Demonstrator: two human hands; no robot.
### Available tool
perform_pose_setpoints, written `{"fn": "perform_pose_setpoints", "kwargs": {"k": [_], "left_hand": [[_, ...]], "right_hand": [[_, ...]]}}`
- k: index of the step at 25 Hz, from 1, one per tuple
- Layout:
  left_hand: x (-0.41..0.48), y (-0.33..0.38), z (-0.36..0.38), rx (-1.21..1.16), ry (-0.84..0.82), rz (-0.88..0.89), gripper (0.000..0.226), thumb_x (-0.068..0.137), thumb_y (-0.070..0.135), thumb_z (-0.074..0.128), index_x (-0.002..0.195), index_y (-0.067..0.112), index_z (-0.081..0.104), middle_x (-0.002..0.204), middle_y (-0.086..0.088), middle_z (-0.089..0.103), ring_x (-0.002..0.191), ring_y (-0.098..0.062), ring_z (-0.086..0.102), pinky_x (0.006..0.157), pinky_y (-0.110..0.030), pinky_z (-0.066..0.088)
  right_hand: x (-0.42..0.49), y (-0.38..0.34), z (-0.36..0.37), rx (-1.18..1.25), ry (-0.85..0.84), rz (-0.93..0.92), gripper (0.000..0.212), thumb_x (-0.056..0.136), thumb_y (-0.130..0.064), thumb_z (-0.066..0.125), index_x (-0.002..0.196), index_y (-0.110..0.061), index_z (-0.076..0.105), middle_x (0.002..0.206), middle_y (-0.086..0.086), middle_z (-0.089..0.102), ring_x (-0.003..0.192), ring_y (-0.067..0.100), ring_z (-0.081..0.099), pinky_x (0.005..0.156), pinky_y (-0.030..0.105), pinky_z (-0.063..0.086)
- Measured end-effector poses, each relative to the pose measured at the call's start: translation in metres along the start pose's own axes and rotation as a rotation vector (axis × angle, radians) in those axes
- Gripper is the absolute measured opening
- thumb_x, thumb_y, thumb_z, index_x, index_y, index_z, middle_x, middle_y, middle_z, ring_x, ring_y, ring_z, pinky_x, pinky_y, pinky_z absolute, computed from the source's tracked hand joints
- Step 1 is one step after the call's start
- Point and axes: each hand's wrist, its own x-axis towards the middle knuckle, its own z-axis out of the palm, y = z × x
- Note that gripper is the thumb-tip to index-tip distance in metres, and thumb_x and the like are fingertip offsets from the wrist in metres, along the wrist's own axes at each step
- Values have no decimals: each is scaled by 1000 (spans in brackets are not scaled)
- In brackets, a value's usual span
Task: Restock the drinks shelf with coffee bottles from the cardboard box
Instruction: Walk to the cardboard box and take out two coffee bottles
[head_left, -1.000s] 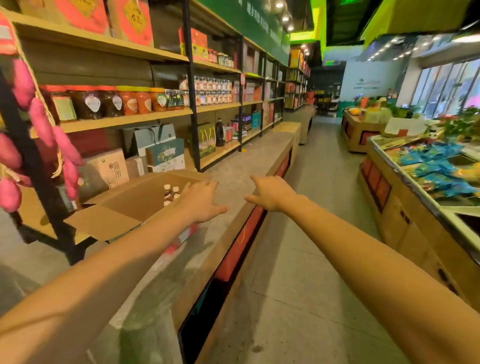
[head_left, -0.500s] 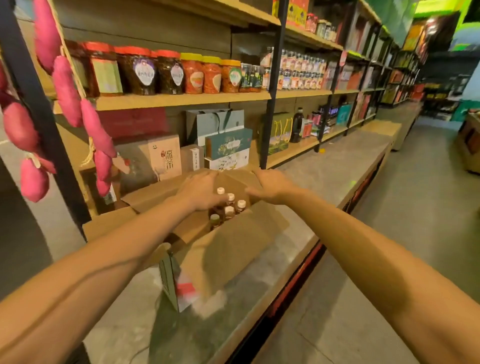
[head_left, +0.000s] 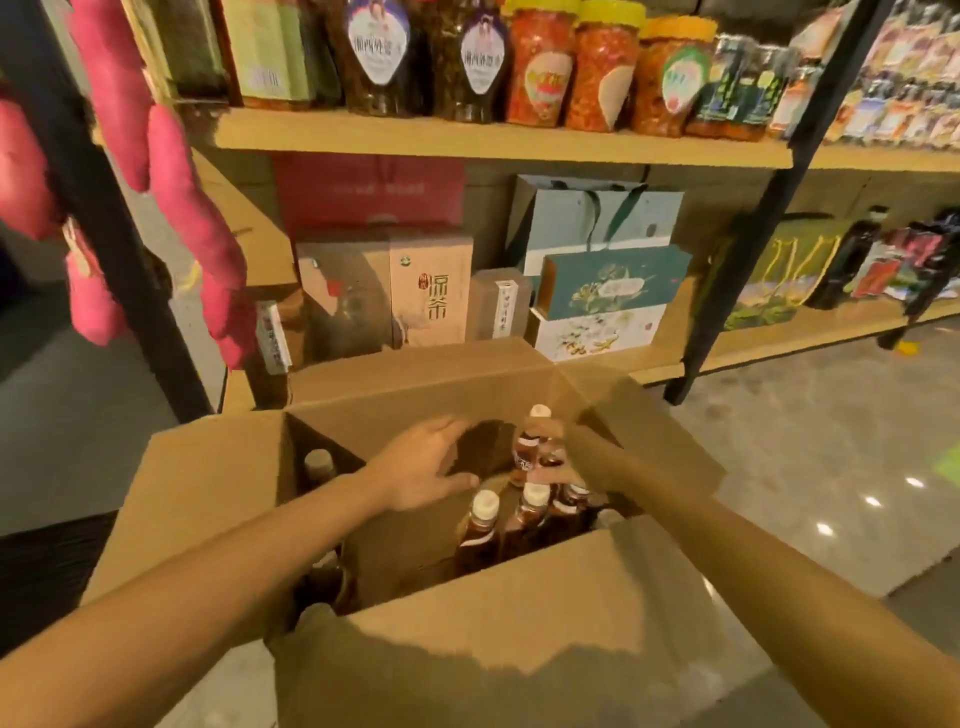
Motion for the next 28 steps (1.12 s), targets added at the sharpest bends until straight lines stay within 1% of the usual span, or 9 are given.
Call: {"fn": "perform_pose_setpoints", "kwargs": {"k": [2, 5, 8, 10, 13, 16, 19, 23, 28], "left_hand": [[15, -8, 21, -78, -64, -76, 70, 87, 42, 60, 146, 20, 28, 151, 2, 34, 136, -13, 34, 111, -25, 26], [30, -13, 49, -209, -133, -175, 78, 81, 46, 66, 145, 17, 31, 148, 5, 38, 133, -8, 37, 110, -22, 29], [37, -10, 70, -309, -126, -247, 79, 78, 40, 72, 143, 17, 33, 137, 16, 37, 122, 5, 33, 94, -2, 24], [42, -14, 89, -342, -134, -299, 81, 76, 39, 75, 143, 17, 34, 142, 12, 39, 125, 3, 35, 93, 0, 23], [43, -20, 112, -380, -180, -408, 82, 75, 44, 74, 143, 24, 34, 143, 7, 41, 129, -8, 37, 102, -16, 27], [43, -28, 127, -534, -149, -441, 67, 75, 27, 77, 134, 20, 46, 119, 13, 50, 111, 0, 43, 95, -6, 34], [44, -35, 135, -710, -107, -458, 49, 72, 13, 80, 116, 16, 60, 106, 10, 62, 102, -1, 56, 92, -8, 42], [43, -45, 140, -768, -100, -396, 33, 74, 6, 76, 104, 7, 64, 105, -8, 66, 99, -7, 60, 88, -13, 45], [36, -54, 125, -724, -93, -481, 47, 70, 38, 79, 108, 16, 62, 111, -2, 61, 108, -12, 56, 100, -36, 45]], "right_hand": [[38, 28, 4, 147, -178, -82, 68, 87, -13, 65, 145, -12, 29, 148, 4, 36, 139, 22, 34, 112, 29, 29], [83, 53, 12, 207, -402, -146, 79, 82, -1, 68, 147, -8, 24, 152, 12, 30, 140, 26, 31, 110, 29, 29], [110, 58, 25, 235, -534, -197, 80, 81, -5, 70, 147, -14, 26, 151, 8, 33, 139, 21, 34, 110, 28, 31], [121, 60, 29, 219, -608, -219, 82, 79, -9, 73, 146, -18, 27, 151, 4, 35, 139, 18, 35, 112, 29, 32], [124, 62, 34, 81, -592, -222, 86, 77, -13, 75, 147, -22, 25, 151, -1, 35, 138, 16, 34, 111, 28, 34], [127, 61, 43, -45, -531, -193, 72, 80, -3, 69, 142, -19, 36, 146, 2, 41, 132, 21, 41, 100, 26, 40], [132, 57, 50, -142, -534, -292, 36, 77, -9, 73, 110, -14, 60, 121, 9, 61, 105, 22, 57, 81, 27, 43], [139, 53, 55, -13, -537, -337, 16, 73, -14, 75, 84, -13, 62, 94, 6, 67, 91, 24, 63, 83, 36, 50], [142, 50, 59, 176, -520, -334, 28, 71, -20, 78, 95, -11, 65, 99, 2, 69, 95, 19, 64, 89, 34, 51]]}}
